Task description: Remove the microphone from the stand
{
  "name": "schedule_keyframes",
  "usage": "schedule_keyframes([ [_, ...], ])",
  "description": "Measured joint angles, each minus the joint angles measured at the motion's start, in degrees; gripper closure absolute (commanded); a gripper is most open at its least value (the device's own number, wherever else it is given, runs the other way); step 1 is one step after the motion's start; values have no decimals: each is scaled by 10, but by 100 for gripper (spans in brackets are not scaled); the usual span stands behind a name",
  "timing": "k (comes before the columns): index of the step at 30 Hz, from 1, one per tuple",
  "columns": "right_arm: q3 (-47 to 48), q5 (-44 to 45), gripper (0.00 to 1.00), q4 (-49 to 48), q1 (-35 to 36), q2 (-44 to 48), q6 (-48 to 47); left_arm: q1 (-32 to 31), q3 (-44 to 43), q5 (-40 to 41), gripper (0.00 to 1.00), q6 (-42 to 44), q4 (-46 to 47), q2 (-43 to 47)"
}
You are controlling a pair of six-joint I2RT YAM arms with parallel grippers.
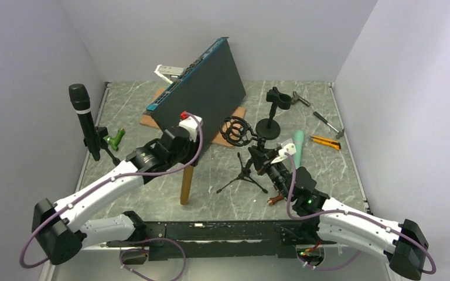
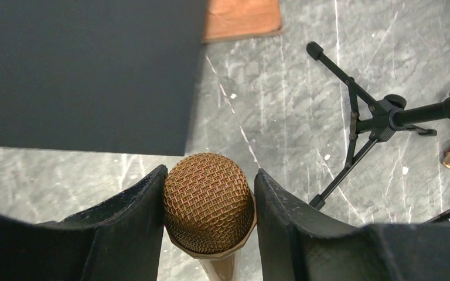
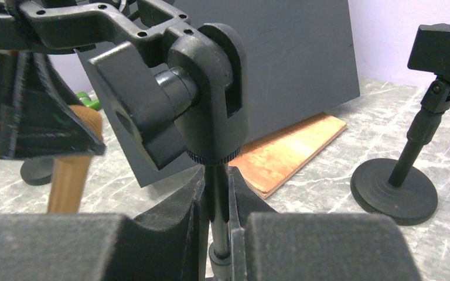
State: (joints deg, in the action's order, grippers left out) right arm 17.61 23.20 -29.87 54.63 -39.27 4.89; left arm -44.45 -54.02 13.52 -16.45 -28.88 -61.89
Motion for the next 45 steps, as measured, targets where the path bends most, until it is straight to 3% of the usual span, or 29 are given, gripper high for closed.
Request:
schedule_keyframes([
  [6, -10, -12, 100, -15, 0, 5, -2, 0, 0, -36, 100, -19, 53, -97],
  [18, -13, -44, 100, -16, 0, 6, -2, 3, -19, -31, 100, -28, 99, -257],
  [21, -13, -56, 100, -22, 0, -2, -2, 3, -20, -31, 85, -28, 104, -270],
  [26, -13, -62, 100, -35, 0, -15, -3, 3, -20, -31, 47, -28, 110, -271],
  [27, -13, -62, 100, -35, 0, -15, -3, 3, -20, -31, 44, -28, 112, -270],
  [45, -8, -66, 100, -36, 0, -28, 10, 5, 31, -47, 40, -28, 144, -128],
])
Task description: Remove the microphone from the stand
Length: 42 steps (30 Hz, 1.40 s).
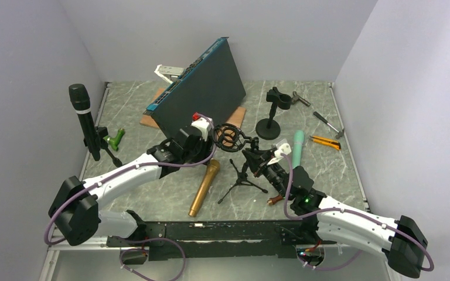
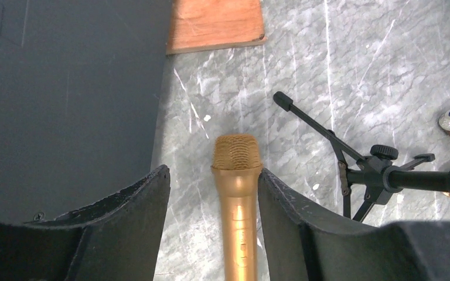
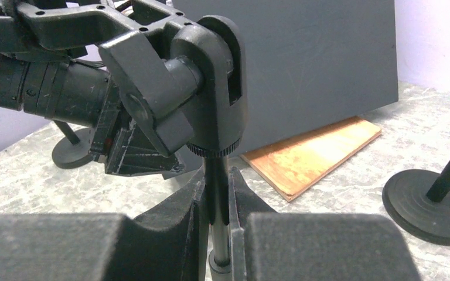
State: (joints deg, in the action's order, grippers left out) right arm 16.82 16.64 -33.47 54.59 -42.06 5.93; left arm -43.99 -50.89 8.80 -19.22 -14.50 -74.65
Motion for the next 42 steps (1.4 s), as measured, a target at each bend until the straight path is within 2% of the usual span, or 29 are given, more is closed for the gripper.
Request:
schedule_keyframes([
  [5, 4, 4, 100, 9, 0, 0, 7, 0, 31, -5, 38, 0, 0, 34],
  [15, 29, 26, 100, 41, 1, -23, 13, 0, 49, 12, 38, -3, -28, 245],
  [20, 66, 23, 94, 48, 4, -66, 14, 0, 50, 22, 38, -6, -36, 347],
  [24, 69, 21, 91, 46, 8, -77, 14, 0, 20, 20, 38, -4, -66, 362],
  [25, 70, 21, 90, 45, 8, -78, 15, 0, 5, 18, 34, -4, -76, 356],
  [28, 73, 19, 85, 45, 10, -83, 20, 0, -16, 7, 4, -2, -80, 350],
  [29, 73, 18, 83, 45, 10, -84, 22, 0, -17, 0, 1, -2, -80, 353],
  [33, 76, 10, 72, 56, 12, -87, 34, 0, -17, -35, 1, 0, -73, 360],
  [37, 75, 2, 47, 120, 14, -106, 50, 0, -27, -80, 1, 0, -63, 356],
  [42, 78, -16, 22, 198, 18, -99, 73, 0, -78, -137, 1, 0, -54, 333],
])
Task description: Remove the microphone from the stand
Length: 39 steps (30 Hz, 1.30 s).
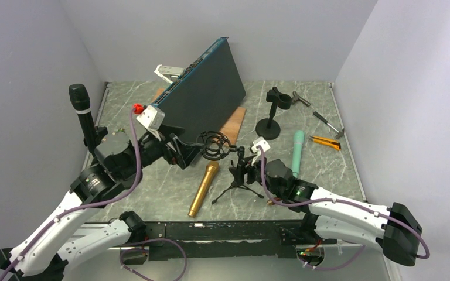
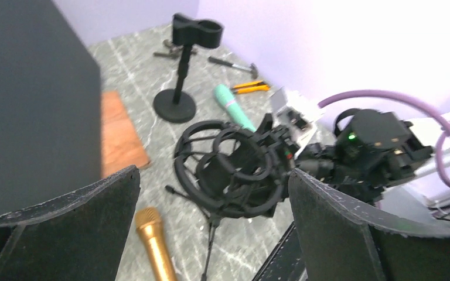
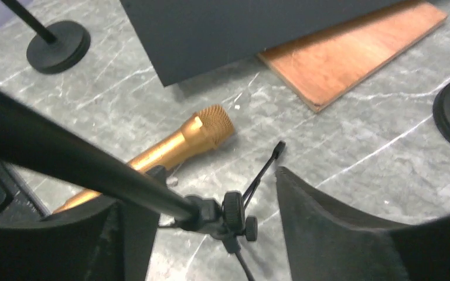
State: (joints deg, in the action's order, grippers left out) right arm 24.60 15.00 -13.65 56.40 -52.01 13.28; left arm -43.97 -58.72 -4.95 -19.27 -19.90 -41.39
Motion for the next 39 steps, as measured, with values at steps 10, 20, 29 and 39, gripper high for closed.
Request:
schedule_keyframes([
  [10, 56, -37, 5, 180, 2, 131, 44, 0, -30, -50, 1, -1, 19, -12],
  [20, 36, 13, 8, 269, 0, 279, 126, 0, -30, -66, 0, -1, 11, -23],
  [29, 61, -35, 13, 310, -141, 193, 245, 0, -27, -72, 1, -1, -11, -39],
  [39, 30, -309, 18, 209, -335, 94, 425, 0, -10, -73, 1, -15, -14, -22],
])
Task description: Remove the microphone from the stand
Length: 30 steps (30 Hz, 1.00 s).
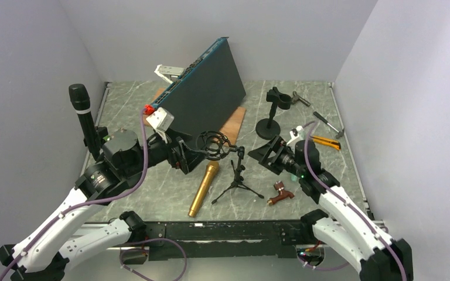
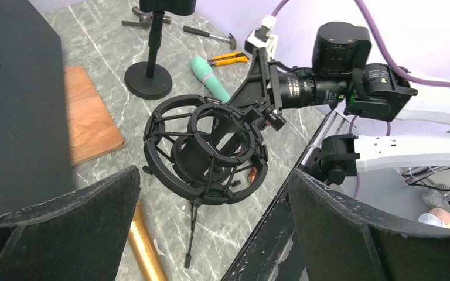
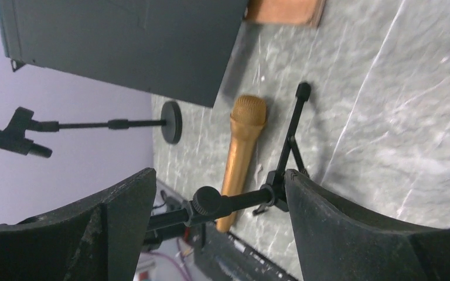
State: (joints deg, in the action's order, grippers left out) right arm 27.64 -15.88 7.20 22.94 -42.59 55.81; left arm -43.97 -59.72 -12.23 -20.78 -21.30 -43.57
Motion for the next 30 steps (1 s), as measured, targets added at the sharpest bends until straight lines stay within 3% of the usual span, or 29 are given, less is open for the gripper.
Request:
schedule_keyframes([
  [5, 0, -46, 23, -8, -1, -61, 71, 0, 4, 0, 0, 1, -3, 0],
  [12, 64, -16, 25, 78, -1, -76, 122, 0, 8, 0, 1, 1, -4, 5],
  [19, 90, -7, 30, 103, 4, -83, 138, 0, 17, 0, 1, 0, -4, 10],
  [27, 90, 11, 31, 125, 56, -105, 165, 0, 17, 0, 1, 0, -4, 10],
  [30, 90, 21, 40, 126, 77, -112, 174, 0, 17, 0, 1, 0, -4, 11],
])
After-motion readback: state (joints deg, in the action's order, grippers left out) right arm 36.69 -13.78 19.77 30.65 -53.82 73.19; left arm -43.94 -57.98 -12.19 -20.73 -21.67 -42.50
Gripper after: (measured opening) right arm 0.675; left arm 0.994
